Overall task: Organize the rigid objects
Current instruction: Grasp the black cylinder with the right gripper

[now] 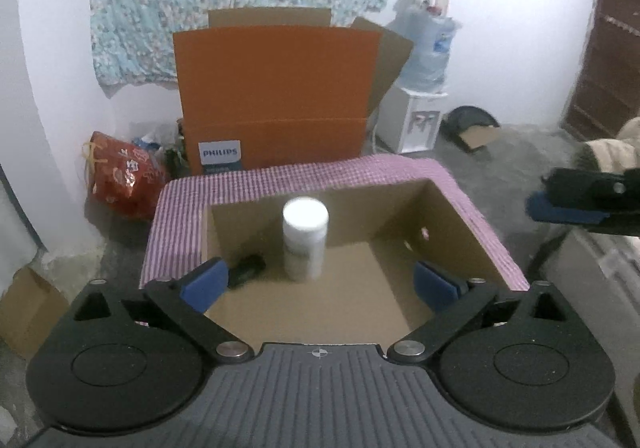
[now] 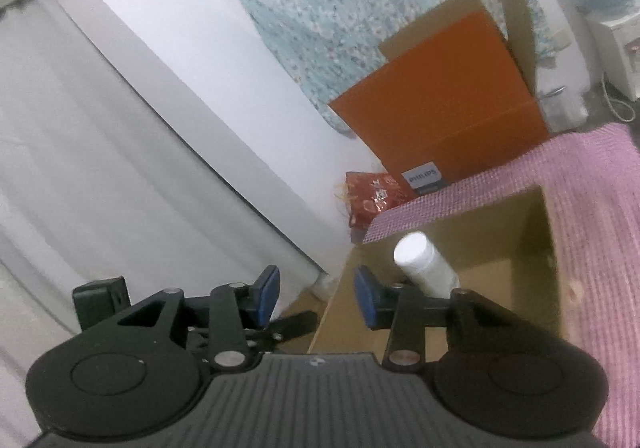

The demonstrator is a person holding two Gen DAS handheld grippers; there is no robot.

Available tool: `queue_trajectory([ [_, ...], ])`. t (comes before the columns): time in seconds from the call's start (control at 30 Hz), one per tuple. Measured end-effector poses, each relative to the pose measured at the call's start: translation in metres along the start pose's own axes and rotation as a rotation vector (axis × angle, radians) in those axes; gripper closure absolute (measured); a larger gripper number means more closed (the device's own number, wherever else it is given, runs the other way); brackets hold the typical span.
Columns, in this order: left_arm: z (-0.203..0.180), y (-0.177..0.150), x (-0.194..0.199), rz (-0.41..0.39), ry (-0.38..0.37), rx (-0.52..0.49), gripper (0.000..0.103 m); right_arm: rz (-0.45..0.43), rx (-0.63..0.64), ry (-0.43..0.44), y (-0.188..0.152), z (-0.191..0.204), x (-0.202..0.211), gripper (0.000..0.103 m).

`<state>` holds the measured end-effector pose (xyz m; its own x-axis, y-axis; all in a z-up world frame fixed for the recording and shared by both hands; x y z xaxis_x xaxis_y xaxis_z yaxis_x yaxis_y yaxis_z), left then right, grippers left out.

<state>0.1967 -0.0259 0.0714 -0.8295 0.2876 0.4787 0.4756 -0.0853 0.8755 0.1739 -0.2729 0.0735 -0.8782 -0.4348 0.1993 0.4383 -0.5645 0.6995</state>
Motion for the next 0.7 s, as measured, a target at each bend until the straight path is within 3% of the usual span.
queue_trajectory([
  [0.17, -0.016, -0.050, 0.028, 0.052, -0.056, 0.028, 0.001, 0.011, -0.026, -0.041, -0.046, -0.010, 0.054, 0.059],
  [0.33, -0.048, -0.108, 0.024, 0.134, -0.101, 0.009, 0.003, 0.110, -0.048, -0.166, -0.113, -0.040, 0.068, 0.059],
  [0.47, -0.076, -0.146, -0.001, 0.222, -0.128, -0.034, 0.016, 0.214, -0.072, -0.234, -0.158, -0.070, 0.049, 0.062],
  [0.7, -0.101, -0.181, -0.024, 0.307, -0.170, -0.055, 0.040, 0.294, -0.084, -0.256, -0.179, -0.103, 0.024, 0.071],
])
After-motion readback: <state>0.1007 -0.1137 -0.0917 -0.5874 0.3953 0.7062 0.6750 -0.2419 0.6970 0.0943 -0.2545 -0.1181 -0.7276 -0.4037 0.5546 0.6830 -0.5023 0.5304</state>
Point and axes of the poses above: each gripper's, at about its wrist camera, not at the fingertips, and x roughly against the way its jaws point, z to its left, y to its top, the point moved 6 cm from there along -x, roughly the way its jaws point, and after that the axes turned 11 degrees about -z, right-handed, at the moved point
